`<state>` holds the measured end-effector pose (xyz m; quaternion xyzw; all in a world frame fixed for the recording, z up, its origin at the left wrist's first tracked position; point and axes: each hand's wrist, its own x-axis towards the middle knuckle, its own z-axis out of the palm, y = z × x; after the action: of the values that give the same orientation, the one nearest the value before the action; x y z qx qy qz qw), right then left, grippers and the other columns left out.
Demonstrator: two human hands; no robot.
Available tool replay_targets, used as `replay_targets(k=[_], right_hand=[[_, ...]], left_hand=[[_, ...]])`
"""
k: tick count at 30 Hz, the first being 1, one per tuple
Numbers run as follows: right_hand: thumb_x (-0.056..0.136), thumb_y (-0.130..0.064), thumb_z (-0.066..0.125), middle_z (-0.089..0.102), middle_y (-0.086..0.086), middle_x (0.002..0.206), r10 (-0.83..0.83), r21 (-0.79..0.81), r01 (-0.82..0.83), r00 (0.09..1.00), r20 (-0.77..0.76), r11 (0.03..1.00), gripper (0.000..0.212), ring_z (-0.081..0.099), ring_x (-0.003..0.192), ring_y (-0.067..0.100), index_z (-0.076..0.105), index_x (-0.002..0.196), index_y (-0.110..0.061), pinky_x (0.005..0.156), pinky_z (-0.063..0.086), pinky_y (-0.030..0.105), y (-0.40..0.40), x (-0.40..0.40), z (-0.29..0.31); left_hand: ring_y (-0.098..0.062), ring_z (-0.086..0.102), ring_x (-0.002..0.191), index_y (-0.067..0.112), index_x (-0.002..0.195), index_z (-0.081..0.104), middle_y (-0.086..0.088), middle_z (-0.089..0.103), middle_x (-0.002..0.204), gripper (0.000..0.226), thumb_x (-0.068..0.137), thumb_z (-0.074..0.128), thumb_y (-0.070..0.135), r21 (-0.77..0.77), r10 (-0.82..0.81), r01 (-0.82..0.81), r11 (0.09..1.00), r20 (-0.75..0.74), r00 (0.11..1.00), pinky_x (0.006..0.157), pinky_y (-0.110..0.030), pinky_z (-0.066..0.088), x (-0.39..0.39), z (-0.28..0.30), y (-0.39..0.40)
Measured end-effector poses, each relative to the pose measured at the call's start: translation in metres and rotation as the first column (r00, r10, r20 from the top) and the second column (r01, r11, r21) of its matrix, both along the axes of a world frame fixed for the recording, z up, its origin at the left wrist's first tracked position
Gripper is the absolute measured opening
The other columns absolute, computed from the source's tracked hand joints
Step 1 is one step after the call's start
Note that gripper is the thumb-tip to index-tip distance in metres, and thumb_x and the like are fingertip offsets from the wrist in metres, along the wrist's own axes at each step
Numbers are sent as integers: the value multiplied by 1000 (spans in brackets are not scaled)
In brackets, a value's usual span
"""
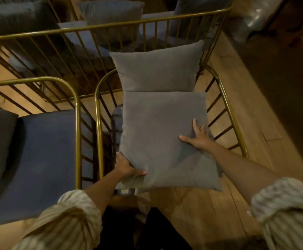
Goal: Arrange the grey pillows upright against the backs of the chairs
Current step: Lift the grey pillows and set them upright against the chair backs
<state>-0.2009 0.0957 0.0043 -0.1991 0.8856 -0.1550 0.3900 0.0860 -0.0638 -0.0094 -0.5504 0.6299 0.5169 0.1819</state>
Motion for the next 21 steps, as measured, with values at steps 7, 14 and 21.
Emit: replay_targets(k=[7,14,21], right_hand=[[85,-71,52,-15,18,165,7,33,-1,986,-167,999,101,-9,151,42,-11,156,-36,120,8,57,-7,32,10],[99,-54,43,-11,13,167,279,-30,-330,840,-465,944,72,-10,153,35,10,158,-29,121,-1,57,-52,99,33],[98,-45,51,-9,6,168,617,1,-687,653,-439,727,74,-11,153,32,13,158,-24,121,-1,58,-174,194,63]], left_hand=[[-37,-3,151,28,148,-32,-8,-18,163,149,61,85,56,-177,-205,194,965,-46,978,121,-53,14,11,0,5],[-29,2,152,26,155,-13,-5,-6,166,118,79,72,55,-260,-167,117,959,-182,969,121,-49,17,56,39,-33],[-24,2,153,16,158,1,-4,0,166,96,90,53,59,-458,-65,-19,889,-167,984,123,-46,13,185,76,-129]])
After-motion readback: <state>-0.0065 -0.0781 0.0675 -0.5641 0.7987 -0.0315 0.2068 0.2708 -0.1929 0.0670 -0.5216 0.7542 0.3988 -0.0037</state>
